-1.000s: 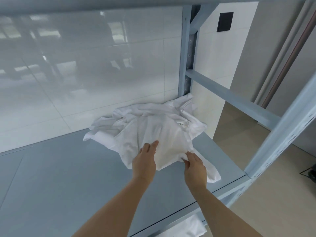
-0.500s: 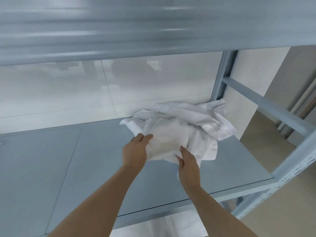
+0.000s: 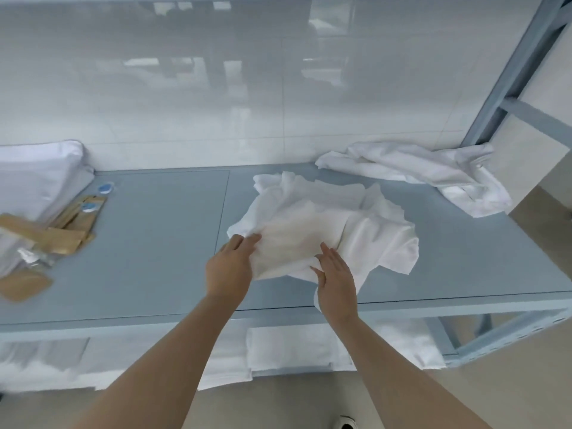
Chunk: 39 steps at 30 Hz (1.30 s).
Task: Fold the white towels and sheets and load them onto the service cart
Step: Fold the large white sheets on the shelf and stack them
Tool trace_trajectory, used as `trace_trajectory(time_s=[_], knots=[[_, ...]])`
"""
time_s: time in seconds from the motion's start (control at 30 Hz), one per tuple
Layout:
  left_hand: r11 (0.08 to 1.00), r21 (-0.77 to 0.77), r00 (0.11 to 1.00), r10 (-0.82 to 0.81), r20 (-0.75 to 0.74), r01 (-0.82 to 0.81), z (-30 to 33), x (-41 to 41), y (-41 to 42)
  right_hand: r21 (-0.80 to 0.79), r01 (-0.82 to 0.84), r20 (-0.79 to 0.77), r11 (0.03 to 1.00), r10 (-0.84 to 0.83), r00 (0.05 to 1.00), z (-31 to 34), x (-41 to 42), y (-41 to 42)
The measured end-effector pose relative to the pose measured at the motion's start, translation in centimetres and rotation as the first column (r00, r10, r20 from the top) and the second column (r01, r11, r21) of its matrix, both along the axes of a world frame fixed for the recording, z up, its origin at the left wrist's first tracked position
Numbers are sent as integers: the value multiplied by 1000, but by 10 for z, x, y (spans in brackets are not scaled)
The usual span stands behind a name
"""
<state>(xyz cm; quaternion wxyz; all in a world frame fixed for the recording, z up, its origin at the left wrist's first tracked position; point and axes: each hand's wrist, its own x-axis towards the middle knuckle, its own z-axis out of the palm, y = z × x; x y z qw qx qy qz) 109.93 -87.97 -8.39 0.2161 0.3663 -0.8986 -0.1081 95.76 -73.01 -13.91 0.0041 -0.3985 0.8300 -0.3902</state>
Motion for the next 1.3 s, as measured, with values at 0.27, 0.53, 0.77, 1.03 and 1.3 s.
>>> trace_trajectory(time_s=[0.27,0.53,0.77,1.03,1.3], knots=[[977,174,989,109,96,-124,-62,68,-4,218,-150,38,964,145,989,-38,40,-16],[990,138,980,19,-200,9,-42,17,7,-5,-8,-400,1000,6,916,-1,41,-24],[984,151,996,-85,-39,90,-15,-78,-9,331,115,-311,937,-6,950,29,-57,-29],[943,325,909,-194,368,70,-69,-105,-20,741,-209,172,638,121,978,-11,-93,-42],[977,194,858,-27,513,-85,-124,-19,-36,771,-180,153,610,97,983,-51,-51,-26]])
